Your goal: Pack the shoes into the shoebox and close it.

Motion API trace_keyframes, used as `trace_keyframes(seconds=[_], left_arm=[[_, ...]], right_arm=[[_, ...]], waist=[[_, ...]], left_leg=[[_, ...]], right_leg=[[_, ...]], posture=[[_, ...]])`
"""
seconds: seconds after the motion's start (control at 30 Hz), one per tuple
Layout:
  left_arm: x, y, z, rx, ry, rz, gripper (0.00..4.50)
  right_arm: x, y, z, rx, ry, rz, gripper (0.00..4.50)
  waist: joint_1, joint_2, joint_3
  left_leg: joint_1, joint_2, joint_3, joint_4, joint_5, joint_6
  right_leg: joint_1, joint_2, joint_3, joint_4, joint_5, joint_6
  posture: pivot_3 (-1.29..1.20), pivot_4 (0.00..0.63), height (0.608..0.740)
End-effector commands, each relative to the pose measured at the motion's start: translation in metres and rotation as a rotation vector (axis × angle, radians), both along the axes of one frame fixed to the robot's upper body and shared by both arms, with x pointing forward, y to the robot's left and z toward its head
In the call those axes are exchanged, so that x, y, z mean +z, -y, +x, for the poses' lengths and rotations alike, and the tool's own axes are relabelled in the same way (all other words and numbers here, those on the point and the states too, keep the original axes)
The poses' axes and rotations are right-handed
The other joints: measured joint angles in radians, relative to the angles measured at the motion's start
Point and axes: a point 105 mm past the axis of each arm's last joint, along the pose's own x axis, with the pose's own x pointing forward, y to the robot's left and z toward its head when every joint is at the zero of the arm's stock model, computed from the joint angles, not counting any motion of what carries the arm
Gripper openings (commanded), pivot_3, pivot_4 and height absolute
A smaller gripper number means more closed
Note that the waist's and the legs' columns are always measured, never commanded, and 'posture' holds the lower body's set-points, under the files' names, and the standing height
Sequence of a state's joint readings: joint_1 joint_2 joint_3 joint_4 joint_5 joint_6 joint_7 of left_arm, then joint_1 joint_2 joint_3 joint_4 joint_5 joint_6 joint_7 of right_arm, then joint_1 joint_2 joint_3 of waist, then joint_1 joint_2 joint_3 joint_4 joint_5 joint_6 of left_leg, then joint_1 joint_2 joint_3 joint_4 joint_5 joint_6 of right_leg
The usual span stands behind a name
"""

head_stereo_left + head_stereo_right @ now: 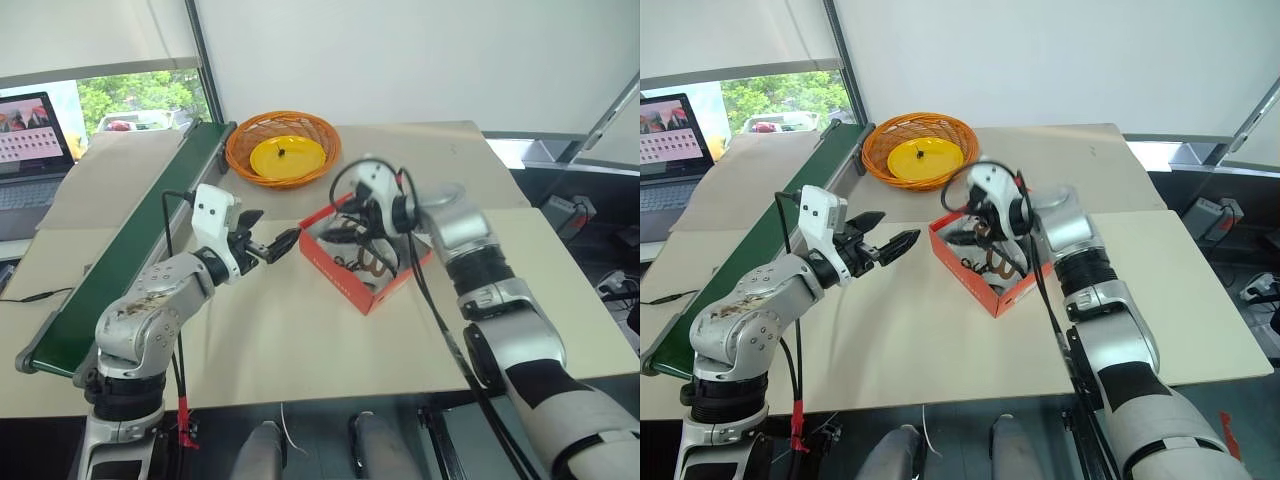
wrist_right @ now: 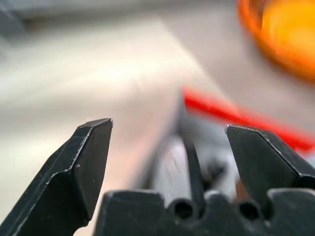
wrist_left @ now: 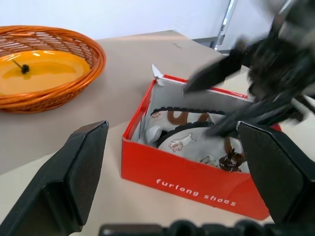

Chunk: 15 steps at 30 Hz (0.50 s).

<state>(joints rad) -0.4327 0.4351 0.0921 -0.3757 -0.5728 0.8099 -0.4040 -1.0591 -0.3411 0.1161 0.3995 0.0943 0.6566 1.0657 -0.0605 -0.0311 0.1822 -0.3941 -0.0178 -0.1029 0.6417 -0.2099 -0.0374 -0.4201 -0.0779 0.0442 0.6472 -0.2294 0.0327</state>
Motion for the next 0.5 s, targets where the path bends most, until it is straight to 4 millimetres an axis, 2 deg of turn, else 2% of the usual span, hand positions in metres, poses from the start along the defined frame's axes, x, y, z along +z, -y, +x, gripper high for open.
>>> trace_keyframes(seconds=[0.03, 0.1, 0.2, 0.33, 0.43, 0.5], left_arm=[[0.01, 0.004, -0.001, -0.048, 0.047, 0.011, 4.5], [0.012, 0.009, -0.004, -0.099, 0.048, 0.029, 4.5], [0.013, 0.014, -0.006, -0.156, 0.046, 0.05, 4.5], [0.011, 0.02, -0.007, -0.232, 0.04, 0.094, 4.5], [0.012, 0.027, -0.009, -0.315, 0.04, 0.144, 4.5], [0.013, 0.031, -0.01, -0.364, 0.044, 0.177, 4.5]], right_arm=[[0.036, 0.015, -0.023, -0.032, 0.005, 0.119, 4.41], [0.039, 0.041, -0.027, -0.122, 0.005, 0.144, 4.41], [0.032, 0.08, -0.028, -0.291, 0.004, 0.155, 4.41], [0.006, 0.127, -0.046, -0.45, -0.046, 0.135, 3.38], [-0.016, 0.163, -0.072, -0.578, -0.105, 0.147, 2.35], [-0.027, 0.178, -0.087, -0.638, -0.146, 0.178, 1.68]], waist=[[0.004, 0.0, 0.0], [0.015, 0.0, 0.0], [0.024, 0.0, 0.0], [0.03, 0.0, 0.0], [0.028, 0.0, 0.0], [0.034, 0.0, 0.0]], left_leg=[[-0.001, 0.0, 0.0, 0.0, 0.0, 0.0], [-0.002, 0.0, 0.0, 0.0, 0.0, 0.0], [-0.003, 0.0, 0.0, 0.0, 0.0, 0.0], [-0.004, 0.0, 0.0, 0.001, 0.0, 0.0], [-0.005, 0.0, 0.001, 0.001, 0.0, 0.001], [-0.005, 0.0, 0.001, 0.001, 0.0, 0.001]], right_leg=[[-0.001, 0.0, 0.0, 0.0, 0.0, 0.0], [-0.002, 0.0, 0.0, 0.0, 0.0, 0.0], [-0.001, 0.0, -0.001, -0.001, 0.0, 0.0], [-0.002, 0.0, -0.001, -0.002, 0.0, 0.0], [-0.002, 0.0, 0.0, -0.002, 0.0, 0.0], [-0.002, 0.0, -0.001, -0.002, 0.0, 0.001]], posture=[[0.0, 0.15, 0.74], [0.0, 0.15, 0.74], [0.0, 0.15, 0.74], [0.0, 0.15, 0.74], [0.0, 0.15, 0.74], [0.0, 0.15, 0.74]])
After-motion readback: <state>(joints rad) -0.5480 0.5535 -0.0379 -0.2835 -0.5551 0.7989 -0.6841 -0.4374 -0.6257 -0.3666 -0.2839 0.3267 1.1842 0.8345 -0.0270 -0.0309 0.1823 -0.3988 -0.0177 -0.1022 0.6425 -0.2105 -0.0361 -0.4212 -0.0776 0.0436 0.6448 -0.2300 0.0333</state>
